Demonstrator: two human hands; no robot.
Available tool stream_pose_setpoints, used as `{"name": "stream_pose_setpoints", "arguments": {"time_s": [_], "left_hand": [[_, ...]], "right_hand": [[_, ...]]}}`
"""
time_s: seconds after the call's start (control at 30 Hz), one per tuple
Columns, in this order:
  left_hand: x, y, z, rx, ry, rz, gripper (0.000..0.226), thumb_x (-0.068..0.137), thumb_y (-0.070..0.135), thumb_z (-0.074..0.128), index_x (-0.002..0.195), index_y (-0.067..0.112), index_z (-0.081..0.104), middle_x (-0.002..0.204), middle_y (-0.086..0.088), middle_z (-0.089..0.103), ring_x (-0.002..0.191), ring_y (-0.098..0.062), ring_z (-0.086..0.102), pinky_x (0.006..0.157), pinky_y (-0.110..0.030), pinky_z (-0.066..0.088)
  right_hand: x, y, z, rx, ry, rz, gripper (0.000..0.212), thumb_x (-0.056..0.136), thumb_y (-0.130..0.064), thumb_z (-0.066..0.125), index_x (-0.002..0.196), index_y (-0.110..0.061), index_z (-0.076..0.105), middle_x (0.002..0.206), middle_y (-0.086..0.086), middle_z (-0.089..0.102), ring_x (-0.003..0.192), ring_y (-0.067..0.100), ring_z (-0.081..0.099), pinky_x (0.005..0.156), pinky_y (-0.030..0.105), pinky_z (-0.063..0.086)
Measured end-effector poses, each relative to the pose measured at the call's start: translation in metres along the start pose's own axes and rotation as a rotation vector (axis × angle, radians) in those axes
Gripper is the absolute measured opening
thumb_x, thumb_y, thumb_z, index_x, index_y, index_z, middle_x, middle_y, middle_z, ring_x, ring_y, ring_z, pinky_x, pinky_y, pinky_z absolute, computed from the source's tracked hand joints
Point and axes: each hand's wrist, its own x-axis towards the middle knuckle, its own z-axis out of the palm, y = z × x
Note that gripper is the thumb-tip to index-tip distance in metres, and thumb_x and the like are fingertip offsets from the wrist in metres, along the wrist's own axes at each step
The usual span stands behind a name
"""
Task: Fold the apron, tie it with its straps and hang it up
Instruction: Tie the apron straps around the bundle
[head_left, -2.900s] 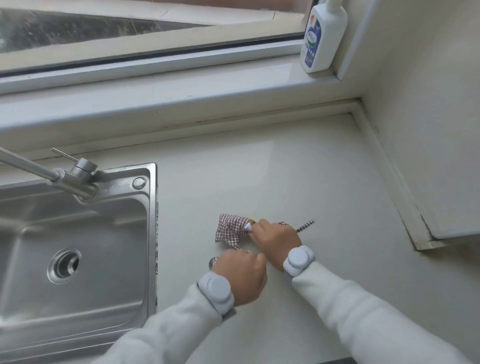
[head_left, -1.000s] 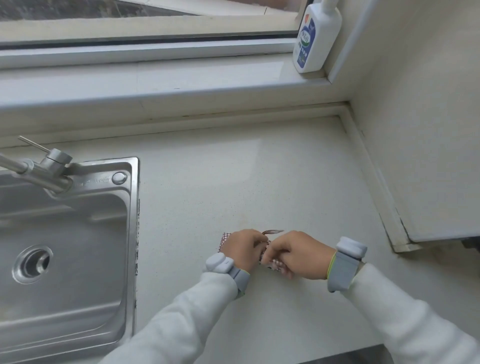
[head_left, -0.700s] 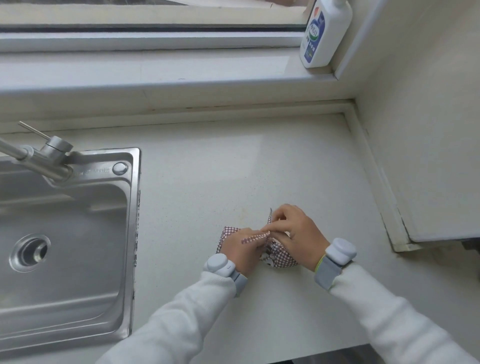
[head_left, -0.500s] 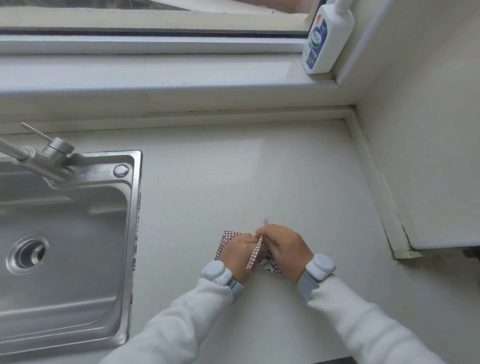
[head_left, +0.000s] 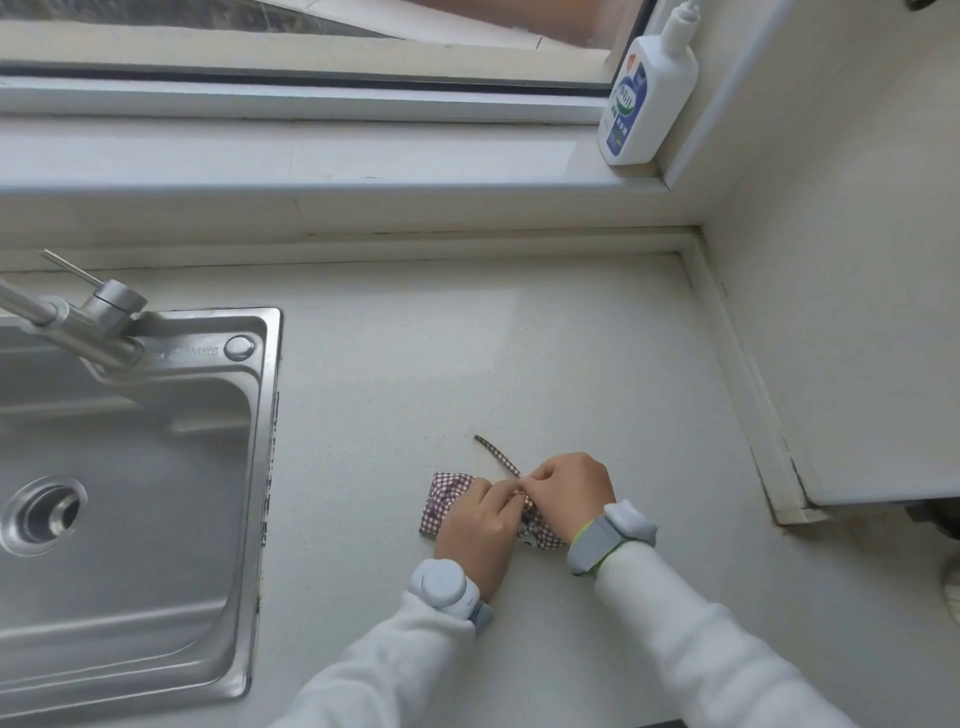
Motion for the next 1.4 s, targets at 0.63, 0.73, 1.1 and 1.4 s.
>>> {"name": "stream_pose_setpoints", "arguments": {"time_s": [0.63, 0.73, 1.1, 1.4], "left_hand": [[-0.007, -0.005, -0.01, -0.226, 0.018, -0.228, 0.023, 0.082, 0.03, 0.057, 0.077, 0.015, 0.074, 0.092, -0.001, 0.074, 0.078, -0.015, 0.069, 0.067, -0.024, 0.054], [-0.007, -0.009, -0.013, -0.363, -0.009, -0.251, 0.022, 0.08, 0.034, 0.063, 0.073, 0.015, 0.073, 0.1, -0.002, 0.073, 0.084, -0.01, 0.068, 0.074, -0.019, 0.052], [-0.006, -0.013, -0.045, -0.892, -0.145, -0.584, 0.036, 0.085, 0.04, 0.044, 0.065, 0.011, 0.051, 0.069, 0.002, 0.052, 0.065, -0.01, 0.047, 0.061, -0.02, 0.037], [-0.005, -0.015, -0.05, -0.712, -0.318, -0.618, 0.024, 0.092, 0.034, 0.044, 0.072, 0.022, 0.05, 0.06, 0.0, 0.053, 0.057, -0.007, 0.044, 0.057, -0.025, 0.036]], "right_hand": [[-0.003, 0.013, -0.018, 0.395, -0.55, -0.105, 0.008, 0.085, -0.018, 0.07, 0.079, -0.015, 0.075, 0.072, -0.004, 0.072, 0.068, 0.005, 0.067, 0.067, 0.019, 0.051], [0.002, 0.016, -0.022, 0.326, -0.571, -0.135, 0.013, 0.088, -0.021, 0.067, 0.077, -0.023, 0.074, 0.078, -0.005, 0.072, 0.073, 0.003, 0.066, 0.071, 0.02, 0.05], [0.022, 0.024, -0.03, 0.009, -0.38, -0.272, 0.015, 0.088, -0.017, 0.062, 0.091, -0.019, 0.077, 0.094, -0.005, 0.075, 0.091, 0.008, 0.066, 0.089, 0.029, 0.05], [0.006, 0.008, -0.011, -0.387, -0.03, -0.276, 0.024, 0.089, -0.016, 0.042, 0.095, -0.031, 0.06, 0.078, -0.002, 0.065, 0.071, 0.023, 0.059, 0.061, 0.03, 0.044]]}}
